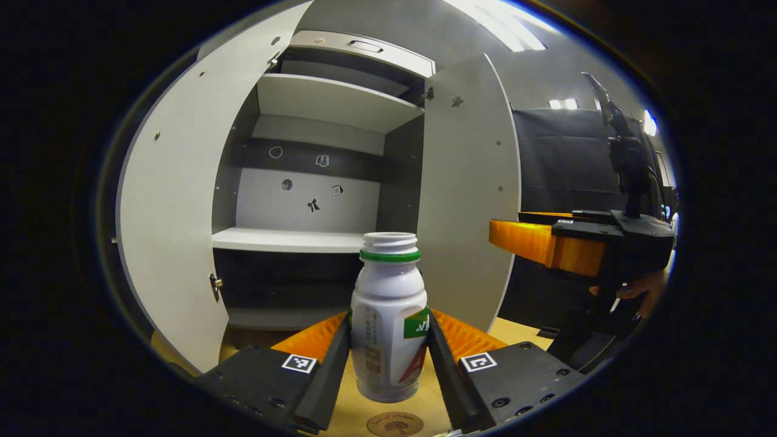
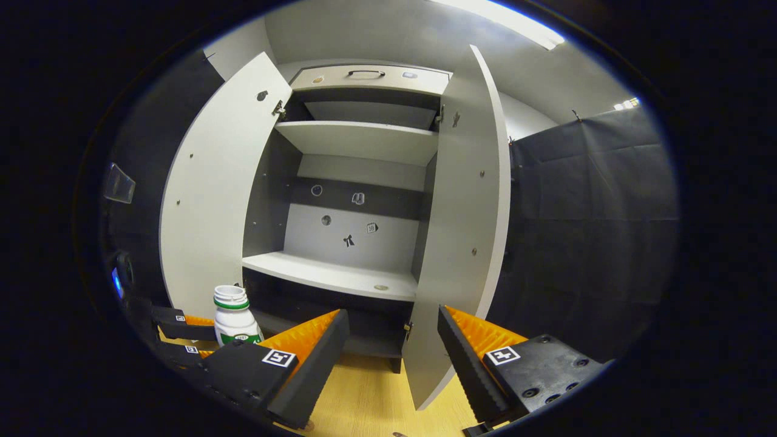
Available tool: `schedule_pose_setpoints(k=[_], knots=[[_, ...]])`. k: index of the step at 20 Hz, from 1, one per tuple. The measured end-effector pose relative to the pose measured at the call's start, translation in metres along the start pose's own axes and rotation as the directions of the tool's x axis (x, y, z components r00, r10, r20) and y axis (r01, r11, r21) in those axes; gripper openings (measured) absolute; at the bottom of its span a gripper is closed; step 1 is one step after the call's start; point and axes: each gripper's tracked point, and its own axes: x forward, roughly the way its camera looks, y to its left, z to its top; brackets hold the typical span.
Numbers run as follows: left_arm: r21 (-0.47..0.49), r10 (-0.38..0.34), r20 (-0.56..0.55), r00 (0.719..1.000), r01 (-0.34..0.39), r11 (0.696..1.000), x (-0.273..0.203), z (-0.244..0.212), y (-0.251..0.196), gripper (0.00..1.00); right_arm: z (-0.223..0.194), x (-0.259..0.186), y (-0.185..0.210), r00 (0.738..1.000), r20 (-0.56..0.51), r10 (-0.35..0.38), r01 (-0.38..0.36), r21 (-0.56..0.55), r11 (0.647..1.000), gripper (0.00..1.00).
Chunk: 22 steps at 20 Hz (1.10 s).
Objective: Grasp the bottle in the cabinet with the left hand and place it on the coaster, then close the right door with the right hand and the left door with the left hand.
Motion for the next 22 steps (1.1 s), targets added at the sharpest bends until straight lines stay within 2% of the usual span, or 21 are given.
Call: schedule_pose_setpoints(k=[6, 9, 14, 17, 21, 22], knots=[[0.023, 0.066, -0.007, 0.998, -0.066, 0.998, -0.007, -0.074, -0.016, 0.71, -0.062, 0.005, -0.008, 0.998, -0.048, 0.042, -0.043, -0.017, 0.999, 0.98], [0.014, 0.085, -0.025, 0.996, -0.085, 0.996, -0.010, -0.107, -0.019, 0.71, -0.076, -0.003, -0.004, 0.996, -0.060, 0.071, -0.072, -0.022, 0.997, 0.98], [0.041, 0.119, -0.022, 0.993, -0.118, 0.992, -0.013, -0.141, -0.013, 0.72, -0.102, -0.009, 0.002, 0.989, -0.091, 0.114, -0.122, -0.077, 0.990, 0.98], [0.016, 0.125, -0.033, 0.992, -0.124, 0.992, -0.015, -0.159, -0.011, 0.72, -0.113, -0.012, 0.001, 0.987, -0.104, 0.124, -0.132, -0.076, 0.988, 0.98], [0.032, 0.146, -0.034, 0.989, -0.145, 0.989, -0.019, -0.174, -0.008, 0.72, -0.122, -0.014, 0.006, 0.983, -0.116, 0.144, -0.153, -0.076, 0.985, 0.98], [0.031, 0.144, -0.008, 0.990, -0.143, 0.989, -0.021, -0.171, -0.008, 0.72, -0.123, -0.015, 0.006, 0.982, -0.117, 0.148, -0.157, -0.077, 0.985, 0.98]])
